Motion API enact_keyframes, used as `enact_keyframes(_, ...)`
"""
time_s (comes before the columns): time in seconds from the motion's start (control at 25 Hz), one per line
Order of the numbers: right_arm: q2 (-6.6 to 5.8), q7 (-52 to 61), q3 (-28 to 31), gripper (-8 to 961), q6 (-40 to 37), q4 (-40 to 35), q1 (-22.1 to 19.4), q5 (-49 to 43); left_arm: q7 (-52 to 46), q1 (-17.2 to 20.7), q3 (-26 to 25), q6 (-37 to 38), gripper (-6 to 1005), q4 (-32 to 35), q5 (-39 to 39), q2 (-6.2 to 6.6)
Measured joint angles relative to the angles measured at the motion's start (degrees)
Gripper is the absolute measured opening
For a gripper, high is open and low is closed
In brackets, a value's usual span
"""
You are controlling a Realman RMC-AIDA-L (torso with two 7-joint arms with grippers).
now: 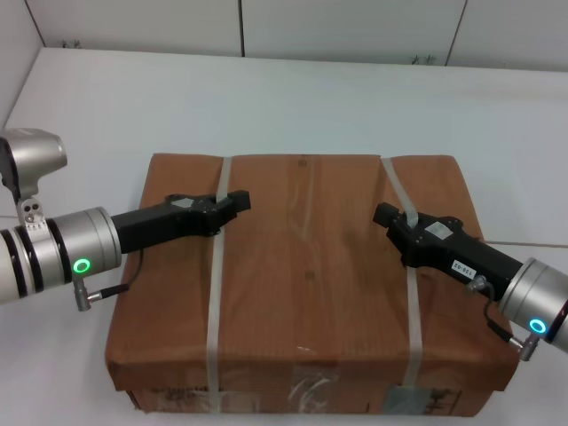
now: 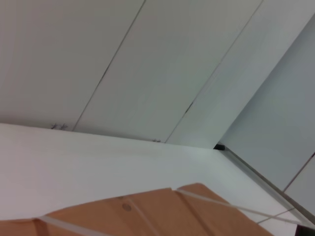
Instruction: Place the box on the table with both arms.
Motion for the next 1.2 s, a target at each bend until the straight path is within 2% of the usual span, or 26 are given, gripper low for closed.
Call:
enact_keyframes(0.76, 0.0, -0.4, 0.1, 18, 0.7, 0.0, 0.0, 0.0, 1.0, -0.6, 0.0, 0.2, 39, -0.1, -1.8, 0.26)
enact_keyframes(0.96, 0.01, -0.5, -0.1, 18, 4.2, 0.0, 0.8, -0.2, 1.9, -1.3, 0.3, -0.8, 40, -1.6, -1.8, -0.94)
enact_keyframes(1.2, -0.01, -1.5, -0.5, 18, 10.0, 2.3, 2.0, -0.5, 4.2, -2.4, 0.6, -5.9, 40, -2.4, -1.8, -2.44)
